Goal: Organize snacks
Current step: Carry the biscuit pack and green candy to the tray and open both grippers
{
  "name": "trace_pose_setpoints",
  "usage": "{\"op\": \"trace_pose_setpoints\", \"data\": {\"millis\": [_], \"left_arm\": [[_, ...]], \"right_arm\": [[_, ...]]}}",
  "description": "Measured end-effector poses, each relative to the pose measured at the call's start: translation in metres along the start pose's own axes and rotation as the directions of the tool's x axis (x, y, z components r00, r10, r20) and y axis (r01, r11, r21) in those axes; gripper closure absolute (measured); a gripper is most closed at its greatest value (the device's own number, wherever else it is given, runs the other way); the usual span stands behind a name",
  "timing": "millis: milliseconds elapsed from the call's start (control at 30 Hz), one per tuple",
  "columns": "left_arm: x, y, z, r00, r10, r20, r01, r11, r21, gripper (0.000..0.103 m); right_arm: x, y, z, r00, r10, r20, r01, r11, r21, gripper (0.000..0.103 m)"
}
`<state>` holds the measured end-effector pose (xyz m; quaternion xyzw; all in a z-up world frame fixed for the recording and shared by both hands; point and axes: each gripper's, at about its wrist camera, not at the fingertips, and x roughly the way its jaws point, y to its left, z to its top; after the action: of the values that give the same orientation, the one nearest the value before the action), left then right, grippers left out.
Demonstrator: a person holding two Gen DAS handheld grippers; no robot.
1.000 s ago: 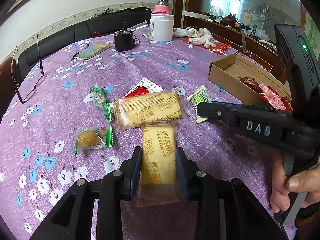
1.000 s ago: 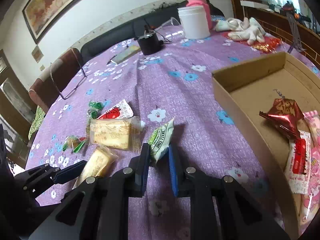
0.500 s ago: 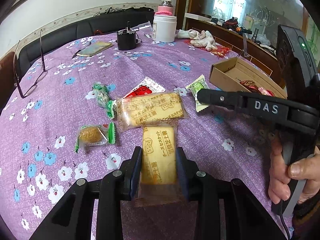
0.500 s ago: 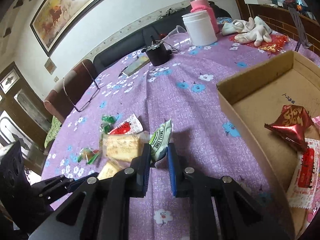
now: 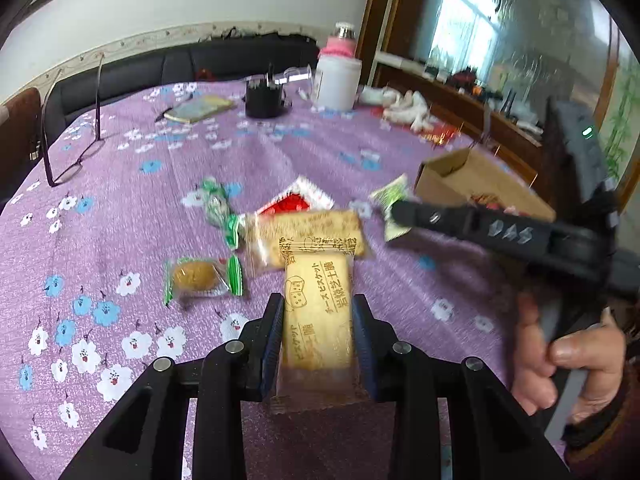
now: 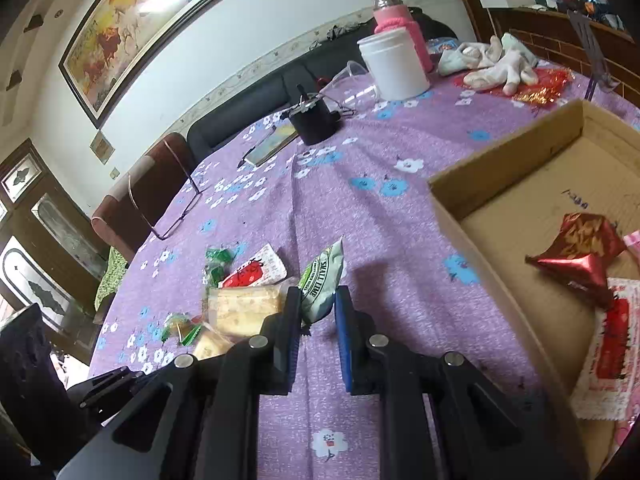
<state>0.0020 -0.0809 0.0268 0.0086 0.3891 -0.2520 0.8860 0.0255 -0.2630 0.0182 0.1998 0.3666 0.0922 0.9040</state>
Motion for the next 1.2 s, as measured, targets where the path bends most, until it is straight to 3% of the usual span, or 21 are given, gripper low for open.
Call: {"op": "trace_pose_setpoints", "data": {"millis": [100, 200, 300, 533, 667, 833, 1200], "left_arm": [[0.000, 0.002, 0.001, 1.000, -0.004, -0.003, 0.004, 1.000, -0.006, 0.068], [0.001, 0.008, 0.001, 1.000, -0.014, -0.016, 0.013, 0.999, -0.035, 0.068], [0.000, 0.011, 0.000, 0.999, -0.022, -0.023, 0.020, 0.998, -0.055, 0.068], [0.002, 0.012, 0.001, 0.999, -0.034, -0.035, 0.032, 0.997, -0.064, 0.068], [0.000, 0.009, 0.002, 1.000, -0.010, -0.011, 0.009, 0.999, -0.042, 0.068], [0.001, 0.010, 0.003, 0.999, -0.030, -0.017, 0.029, 0.999, -0.045, 0.068], [-0.002, 0.007, 0.004, 0.999, -0.052, 0.007, 0.052, 0.999, -0.005, 0.068]], "right_arm": [[0.009, 0.000, 0.000, 1.000, 0.001, -0.025, -0.001, 1.000, 0.014, 0.088], [0.004, -0.004, -0.003, 0.998, -0.061, -0.031, 0.062, 0.998, 0.029, 0.088], [-0.023, 0.003, -0.018, 0.993, -0.117, 0.007, 0.117, 0.993, -0.001, 0.088], [-0.095, -0.011, -0.051, 0.986, -0.167, 0.017, 0.166, 0.983, 0.079, 0.087], [-0.127, -0.015, -0.053, 0.988, -0.144, 0.062, 0.137, 0.984, 0.113, 0.087], [-0.148, -0.005, -0.059, 0.985, -0.140, 0.100, 0.133, 0.988, 0.074, 0.087], [-0.154, 0.006, -0.066, 0.988, -0.121, 0.100, 0.112, 0.990, 0.090, 0.087]]}}
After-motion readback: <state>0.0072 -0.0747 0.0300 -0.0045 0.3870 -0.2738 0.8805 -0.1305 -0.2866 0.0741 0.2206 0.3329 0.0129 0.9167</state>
